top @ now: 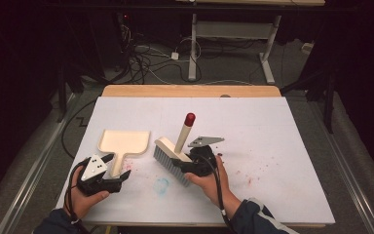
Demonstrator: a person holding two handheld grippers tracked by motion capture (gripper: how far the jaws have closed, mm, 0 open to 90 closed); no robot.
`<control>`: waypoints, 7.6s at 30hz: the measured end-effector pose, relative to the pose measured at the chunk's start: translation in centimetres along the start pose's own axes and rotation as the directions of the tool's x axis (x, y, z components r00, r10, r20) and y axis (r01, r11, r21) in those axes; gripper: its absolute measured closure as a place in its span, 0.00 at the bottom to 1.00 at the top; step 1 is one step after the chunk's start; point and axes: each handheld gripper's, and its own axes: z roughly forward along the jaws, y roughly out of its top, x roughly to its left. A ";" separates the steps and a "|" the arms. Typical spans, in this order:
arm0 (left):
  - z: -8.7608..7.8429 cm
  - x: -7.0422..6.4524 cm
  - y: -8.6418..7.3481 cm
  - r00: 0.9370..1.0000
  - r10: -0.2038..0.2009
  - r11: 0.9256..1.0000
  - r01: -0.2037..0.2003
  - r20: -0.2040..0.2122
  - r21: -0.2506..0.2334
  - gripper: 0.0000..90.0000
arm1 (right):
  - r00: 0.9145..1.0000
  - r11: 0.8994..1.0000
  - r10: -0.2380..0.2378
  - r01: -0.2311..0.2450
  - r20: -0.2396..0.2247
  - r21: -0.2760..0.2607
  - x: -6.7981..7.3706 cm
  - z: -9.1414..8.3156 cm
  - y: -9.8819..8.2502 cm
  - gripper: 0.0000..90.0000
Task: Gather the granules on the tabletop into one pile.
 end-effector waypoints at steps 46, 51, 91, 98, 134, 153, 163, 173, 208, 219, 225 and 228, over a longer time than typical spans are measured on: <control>0.3 -0.6 0.1 0.998 0.056 0.997 -0.057 0.012 0.049 0.21 | 0.836 0.979 -0.201 0.187 0.511 0.080 -8.4 -7.5 -3.0 0.75; 0.4 -0.6 0.1 0.998 0.061 0.997 -0.062 0.016 0.053 0.21 | 0.831 0.966 -0.259 0.234 0.492 0.113 -6.3 -5.8 -2.9 0.75; 1.3 -0.9 -0.3 0.998 0.052 0.991 -0.055 0.027 0.122 0.21 | 0.787 0.787 -0.616 0.614 -0.024 -0.058 -9.0 0.9 1.2 0.74; 1.3 -1.0 -0.2 0.998 0.045 0.993 -0.049 0.036 0.111 0.21 | 0.747 0.755 -0.655 0.651 -0.110 -0.077 -8.5 -1.2 -0.6 0.74; 0.5 -1.1 0.0 0.996 0.070 0.994 -0.074 0.046 0.082 0.22 | 0.973 0.992 -0.022 0.049 0.229 -0.113 0.5 1.0 -1.4 0.75; 0.7 -1.4 0.1 0.996 0.075 0.993 -0.079 0.053 0.092 0.22 | 0.959 0.996 0.007 0.020 0.284 -0.093 -2.0 -3.5 -2.1 0.75; 0.6 -1.3 0.0 0.996 0.077 0.992 -0.082 0.053 0.096 0.22 | 0.982 0.977 -0.154 0.168 0.106 -0.135 -1.4 -7.6 -1.4 0.75; 1.0 -1.5 0.1 0.995 0.084 0.990 -0.090 0.057 0.107 0.22 | 0.896 0.914 -0.406 0.398 -0.180 -0.080 -2.5 -9.7 -3.9 0.75; 1.2 -1.5 0.3 0.995 0.067 0.992 -0.074 0.074 0.101 0.22 | 0.847 0.871 -0.489 0.460 -0.210 -0.173 -9.4 -7.1 -1.0 0.75; 1.3 -1.3 0.3 0.996 0.066 0.992 -0.072 0.059 0.108 0.22 | 0.890 0.886 -0.455 0.453 0.001 -0.103 -12.2 -2.4 2.3 0.75; 1.3 -1.3 0.1 0.996 0.065 0.991 -0.071 0.061 0.111 0.22 | 0.884 0.880 -0.467 0.464 -0.014 -0.100 -12.2 -0.4 1.7 0.75; 1.2 -1.4 0.1 0.996 0.068 0.991 -0.075 0.062 0.113 0.22 | 0.869 0.869 -0.490 0.483 -0.061 -0.106 -11.7 -0.3 1.4 0.74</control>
